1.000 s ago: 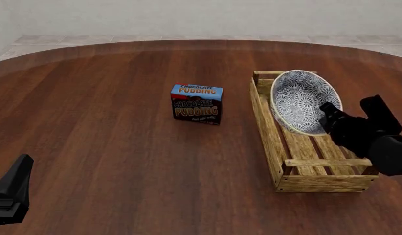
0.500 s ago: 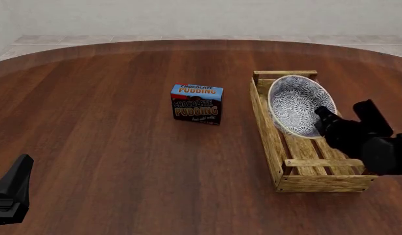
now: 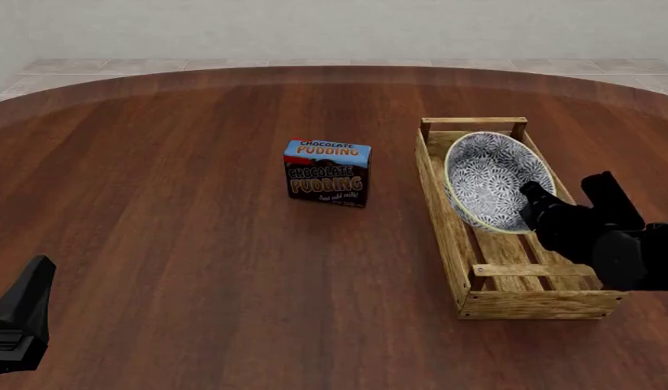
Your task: Pick up the bowl on the left and put it in the tray.
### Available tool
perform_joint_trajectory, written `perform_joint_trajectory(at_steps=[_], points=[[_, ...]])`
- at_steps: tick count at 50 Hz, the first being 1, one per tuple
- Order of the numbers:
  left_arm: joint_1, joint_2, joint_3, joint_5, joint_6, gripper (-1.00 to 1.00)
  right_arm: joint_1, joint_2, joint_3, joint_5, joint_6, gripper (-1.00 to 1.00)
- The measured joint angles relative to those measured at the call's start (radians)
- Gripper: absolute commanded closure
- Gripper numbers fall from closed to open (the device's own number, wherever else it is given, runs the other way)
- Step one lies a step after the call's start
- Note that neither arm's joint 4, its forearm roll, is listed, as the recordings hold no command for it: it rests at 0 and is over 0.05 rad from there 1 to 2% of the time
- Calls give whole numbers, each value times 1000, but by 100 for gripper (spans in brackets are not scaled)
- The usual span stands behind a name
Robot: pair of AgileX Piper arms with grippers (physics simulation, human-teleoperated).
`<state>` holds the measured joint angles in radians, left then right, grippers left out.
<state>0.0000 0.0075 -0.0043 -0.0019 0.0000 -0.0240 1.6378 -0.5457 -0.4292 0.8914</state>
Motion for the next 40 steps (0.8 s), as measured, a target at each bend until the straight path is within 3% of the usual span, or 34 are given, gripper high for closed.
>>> perform_joint_trajectory(at_steps=[40], points=[[0,0,0,0,0,-100,-26,109,-53,-9,-2,100]])
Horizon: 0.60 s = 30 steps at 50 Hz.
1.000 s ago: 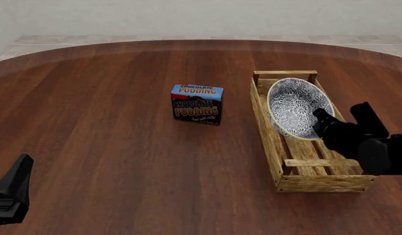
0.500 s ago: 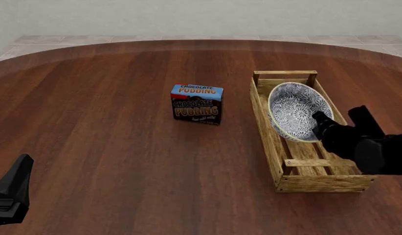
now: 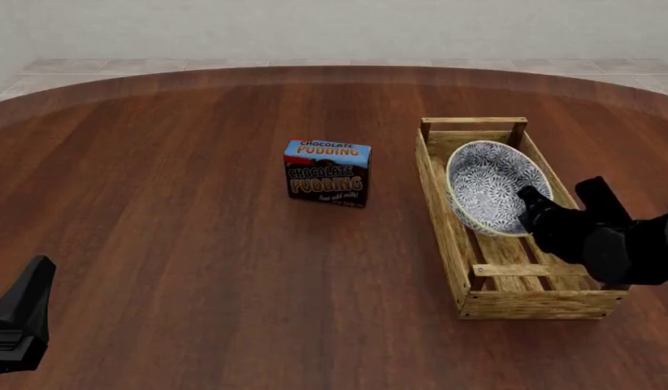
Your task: Pick up the bowl on the left and put it in the tray.
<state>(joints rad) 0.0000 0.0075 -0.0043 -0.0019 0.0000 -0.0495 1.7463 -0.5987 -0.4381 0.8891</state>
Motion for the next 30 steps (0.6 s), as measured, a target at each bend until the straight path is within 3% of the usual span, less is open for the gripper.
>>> perform_joint_trajectory(at_steps=[8,9,30], points=[[0,0,0,0,0,-100,-2,15,-5,-7,1,100],[0,0,0,0,0,-100,-2,15,-5,-8,0,-100],[0,0,0,0,0,-100,7,10,-6,-28,-6,-100]])
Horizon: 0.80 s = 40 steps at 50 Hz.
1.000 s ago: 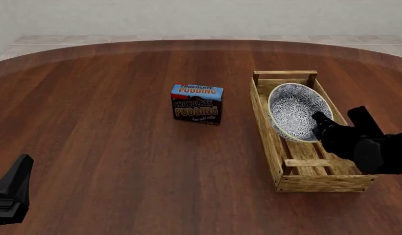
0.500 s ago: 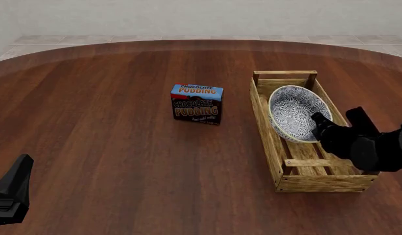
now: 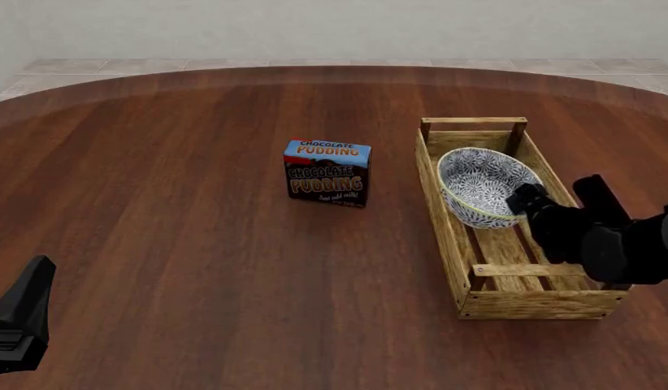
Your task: Pick up the bowl on the left and put it in the tray.
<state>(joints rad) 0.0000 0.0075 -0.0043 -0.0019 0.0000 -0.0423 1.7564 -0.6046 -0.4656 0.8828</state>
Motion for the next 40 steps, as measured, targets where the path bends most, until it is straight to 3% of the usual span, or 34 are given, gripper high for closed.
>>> perform_joint_trajectory(at_steps=[40], points=[[0,0,0,0,0,-100,36,-141,76,7,-10,-100]])
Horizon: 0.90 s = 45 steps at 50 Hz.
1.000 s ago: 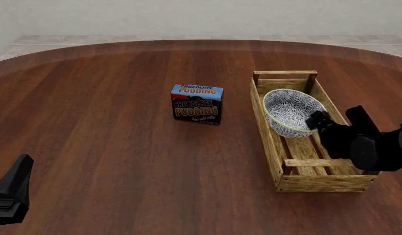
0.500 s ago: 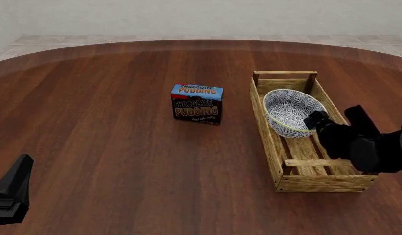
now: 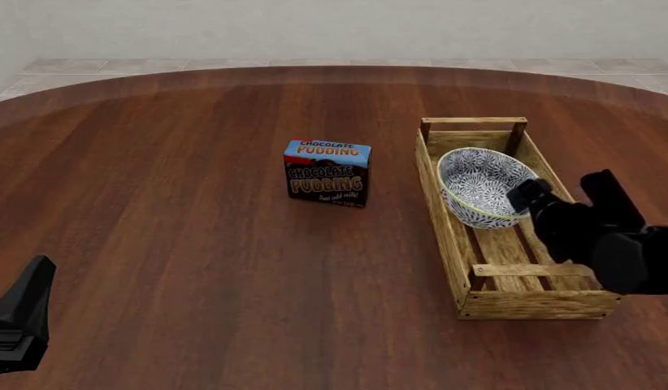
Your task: Pick up the bowl on the left and put it in the tray.
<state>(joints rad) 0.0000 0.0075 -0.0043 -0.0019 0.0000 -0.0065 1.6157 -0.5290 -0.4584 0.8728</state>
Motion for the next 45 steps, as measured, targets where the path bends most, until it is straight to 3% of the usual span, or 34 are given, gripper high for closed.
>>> perform_joint_trajectory(at_steps=[45], points=[[0,0,0,0,0,-100,42,-211,57,84,-25,-100]])
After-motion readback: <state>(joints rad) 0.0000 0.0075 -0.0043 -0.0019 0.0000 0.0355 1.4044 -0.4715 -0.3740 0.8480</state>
